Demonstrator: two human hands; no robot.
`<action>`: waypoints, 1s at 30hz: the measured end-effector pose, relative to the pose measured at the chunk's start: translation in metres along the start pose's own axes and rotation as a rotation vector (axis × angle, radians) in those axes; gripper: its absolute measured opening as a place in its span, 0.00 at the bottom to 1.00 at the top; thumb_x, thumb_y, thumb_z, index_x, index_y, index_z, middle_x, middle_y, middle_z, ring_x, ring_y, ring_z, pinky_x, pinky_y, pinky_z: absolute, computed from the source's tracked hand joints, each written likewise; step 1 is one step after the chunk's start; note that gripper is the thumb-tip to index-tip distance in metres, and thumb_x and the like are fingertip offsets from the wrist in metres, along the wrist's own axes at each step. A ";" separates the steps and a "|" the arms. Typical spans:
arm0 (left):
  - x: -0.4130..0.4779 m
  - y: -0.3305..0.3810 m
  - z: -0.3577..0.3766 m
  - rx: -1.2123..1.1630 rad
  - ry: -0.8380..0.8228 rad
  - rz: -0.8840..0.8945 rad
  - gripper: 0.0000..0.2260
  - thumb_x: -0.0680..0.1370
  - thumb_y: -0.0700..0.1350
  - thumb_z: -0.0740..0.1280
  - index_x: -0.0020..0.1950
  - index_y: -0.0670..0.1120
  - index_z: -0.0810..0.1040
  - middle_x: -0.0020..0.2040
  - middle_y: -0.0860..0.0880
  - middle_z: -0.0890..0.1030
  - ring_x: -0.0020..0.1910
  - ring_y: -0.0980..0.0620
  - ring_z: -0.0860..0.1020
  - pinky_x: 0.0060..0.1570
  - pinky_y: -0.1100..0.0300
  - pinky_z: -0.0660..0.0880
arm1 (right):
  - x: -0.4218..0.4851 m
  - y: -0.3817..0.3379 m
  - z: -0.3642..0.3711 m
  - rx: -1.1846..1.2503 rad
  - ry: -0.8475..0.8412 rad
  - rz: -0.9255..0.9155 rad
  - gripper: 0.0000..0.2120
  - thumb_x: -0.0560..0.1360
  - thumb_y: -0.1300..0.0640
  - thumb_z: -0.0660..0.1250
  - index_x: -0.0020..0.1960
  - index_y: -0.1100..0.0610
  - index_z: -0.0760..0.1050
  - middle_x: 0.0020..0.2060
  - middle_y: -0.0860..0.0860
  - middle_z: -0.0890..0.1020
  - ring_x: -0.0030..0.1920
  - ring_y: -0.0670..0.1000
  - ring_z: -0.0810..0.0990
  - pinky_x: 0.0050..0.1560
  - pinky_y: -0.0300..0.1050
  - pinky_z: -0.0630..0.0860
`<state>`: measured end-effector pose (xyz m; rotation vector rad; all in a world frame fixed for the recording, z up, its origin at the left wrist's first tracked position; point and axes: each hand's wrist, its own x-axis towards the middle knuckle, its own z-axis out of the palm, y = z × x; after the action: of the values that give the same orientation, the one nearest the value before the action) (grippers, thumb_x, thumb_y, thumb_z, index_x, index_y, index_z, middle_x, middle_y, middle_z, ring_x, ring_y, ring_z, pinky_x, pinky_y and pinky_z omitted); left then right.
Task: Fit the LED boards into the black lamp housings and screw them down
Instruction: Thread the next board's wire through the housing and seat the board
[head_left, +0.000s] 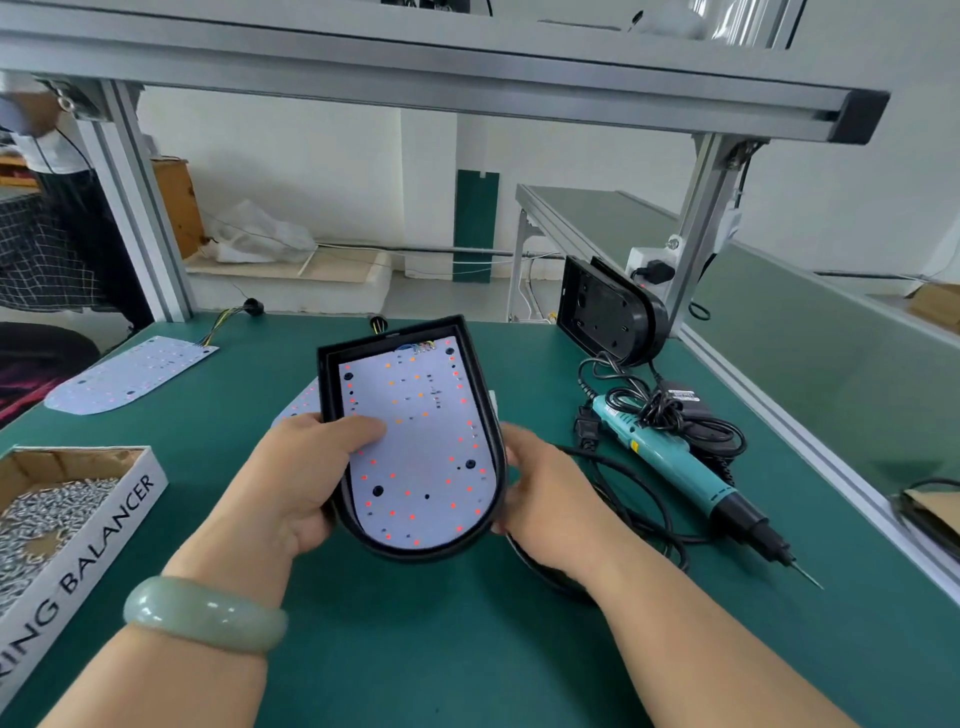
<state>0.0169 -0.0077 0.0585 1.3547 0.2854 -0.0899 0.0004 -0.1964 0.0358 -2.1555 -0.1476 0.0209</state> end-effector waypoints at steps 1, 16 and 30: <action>0.002 0.000 -0.002 -0.044 0.014 -0.018 0.05 0.77 0.35 0.64 0.46 0.40 0.79 0.35 0.45 0.85 0.30 0.47 0.83 0.26 0.56 0.79 | 0.000 0.002 -0.002 -0.115 0.025 0.027 0.23 0.75 0.55 0.68 0.68 0.49 0.66 0.60 0.51 0.80 0.45 0.51 0.79 0.50 0.49 0.75; 0.013 -0.001 -0.020 -0.136 0.012 -0.133 0.09 0.77 0.36 0.64 0.57 0.39 0.78 0.39 0.43 0.85 0.32 0.47 0.84 0.26 0.54 0.79 | -0.022 -0.002 -0.013 -0.506 -0.439 -0.193 0.20 0.74 0.43 0.68 0.66 0.42 0.73 0.62 0.42 0.69 0.66 0.45 0.64 0.68 0.46 0.64; 0.001 -0.003 -0.016 0.442 -0.115 -0.027 0.06 0.76 0.32 0.65 0.47 0.39 0.81 0.44 0.40 0.85 0.41 0.41 0.84 0.45 0.48 0.80 | -0.004 0.016 0.003 -0.295 -0.025 -0.250 0.03 0.73 0.62 0.65 0.44 0.55 0.74 0.37 0.49 0.81 0.38 0.54 0.75 0.39 0.44 0.73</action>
<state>0.0146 0.0069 0.0525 1.7768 0.1926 -0.2646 -0.0019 -0.2027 0.0207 -2.4147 -0.4582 -0.1253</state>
